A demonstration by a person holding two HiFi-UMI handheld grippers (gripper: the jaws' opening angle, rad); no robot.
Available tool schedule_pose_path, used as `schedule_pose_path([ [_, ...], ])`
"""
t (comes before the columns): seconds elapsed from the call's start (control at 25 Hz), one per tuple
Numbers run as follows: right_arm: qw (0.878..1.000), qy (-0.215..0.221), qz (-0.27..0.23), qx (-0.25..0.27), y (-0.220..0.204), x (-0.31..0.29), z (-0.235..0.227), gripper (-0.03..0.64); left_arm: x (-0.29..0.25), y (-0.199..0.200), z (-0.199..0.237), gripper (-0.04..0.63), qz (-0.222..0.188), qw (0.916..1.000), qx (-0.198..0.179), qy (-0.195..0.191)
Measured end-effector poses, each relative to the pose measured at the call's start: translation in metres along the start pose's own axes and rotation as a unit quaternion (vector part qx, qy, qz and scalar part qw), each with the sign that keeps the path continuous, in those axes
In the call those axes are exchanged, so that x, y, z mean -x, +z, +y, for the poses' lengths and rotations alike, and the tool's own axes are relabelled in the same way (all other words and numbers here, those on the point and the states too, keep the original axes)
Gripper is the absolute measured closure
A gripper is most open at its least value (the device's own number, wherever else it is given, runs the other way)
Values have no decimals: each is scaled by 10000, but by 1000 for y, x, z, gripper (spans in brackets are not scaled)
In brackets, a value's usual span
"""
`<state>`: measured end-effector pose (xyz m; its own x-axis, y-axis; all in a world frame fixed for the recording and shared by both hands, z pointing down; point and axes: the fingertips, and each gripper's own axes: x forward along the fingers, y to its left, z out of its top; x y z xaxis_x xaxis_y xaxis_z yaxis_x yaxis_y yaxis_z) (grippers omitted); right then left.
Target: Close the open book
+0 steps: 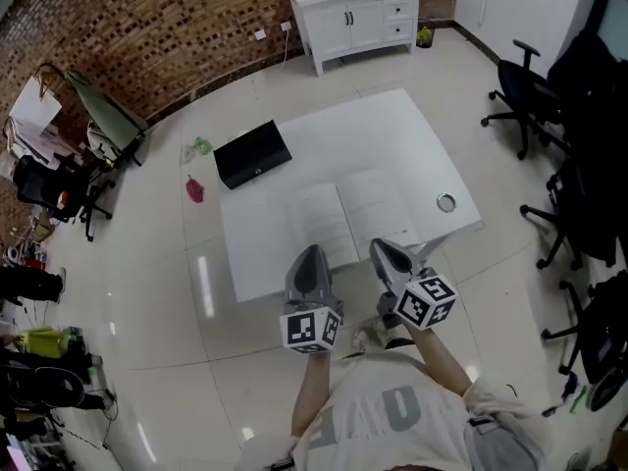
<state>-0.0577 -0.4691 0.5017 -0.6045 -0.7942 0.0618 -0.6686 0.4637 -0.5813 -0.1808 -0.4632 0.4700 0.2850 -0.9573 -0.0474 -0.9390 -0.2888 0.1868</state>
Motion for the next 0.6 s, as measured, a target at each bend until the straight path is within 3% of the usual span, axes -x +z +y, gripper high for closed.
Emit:
schedule_pose_path([
  [0.04, 9982, -51, -16, -590, -12, 0, -16, 590, 1, -7, 3, 581, 93, 9999, -21, 73],
  [0.08, 9915, -124, -46, -1297, -26, 2, -35, 487, 1, -14, 5, 581, 175, 9998, -35, 126],
  [0.16, 9686, -460, -156, -2439, -53, 8, -73, 471, 3, -22, 7, 581, 309, 9994, -25, 165],
  [0.32, 9422, -1172, -197, -3133, -92, 23, -125, 460, 2, -29, 10, 581, 426, 9988, -64, 218],
  [0.6, 9001, -1670, -230, -4017, -124, 22, -175, 443, -2, -38, 8, 581, 516, 9983, -44, 260],
])
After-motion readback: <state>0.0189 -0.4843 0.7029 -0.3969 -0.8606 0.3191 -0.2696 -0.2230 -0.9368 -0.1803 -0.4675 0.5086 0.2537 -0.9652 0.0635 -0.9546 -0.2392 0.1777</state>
